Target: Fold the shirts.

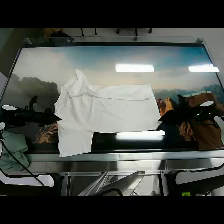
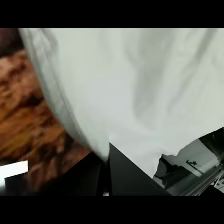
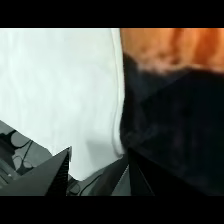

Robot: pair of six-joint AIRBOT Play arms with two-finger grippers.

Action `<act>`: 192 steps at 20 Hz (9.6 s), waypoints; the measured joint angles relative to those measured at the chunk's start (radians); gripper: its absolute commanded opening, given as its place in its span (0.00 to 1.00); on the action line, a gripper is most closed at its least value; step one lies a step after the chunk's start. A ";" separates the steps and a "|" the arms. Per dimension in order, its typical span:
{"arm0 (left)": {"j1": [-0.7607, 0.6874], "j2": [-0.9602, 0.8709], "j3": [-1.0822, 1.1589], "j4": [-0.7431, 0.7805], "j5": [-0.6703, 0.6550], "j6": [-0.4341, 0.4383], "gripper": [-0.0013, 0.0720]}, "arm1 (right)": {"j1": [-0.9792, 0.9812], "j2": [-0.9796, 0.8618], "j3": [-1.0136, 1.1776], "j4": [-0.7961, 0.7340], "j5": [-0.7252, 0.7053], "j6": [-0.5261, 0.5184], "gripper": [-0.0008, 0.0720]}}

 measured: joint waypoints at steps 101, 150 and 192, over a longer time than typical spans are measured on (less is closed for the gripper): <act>-0.387 0.462 -0.564 0.156 0.396 -0.361 0.03 | -0.160 0.117 -0.022 -0.089 -0.025 0.167 0.54; -0.354 0.145 0.058 0.236 0.241 -0.176 0.04 | 0.056 0.157 -0.101 0.253 -0.407 0.021 0.07; -1.149 -0.479 0.676 -0.120 0.377 -0.288 0.04 | 0.061 0.290 0.511 0.132 0.180 0.188 0.04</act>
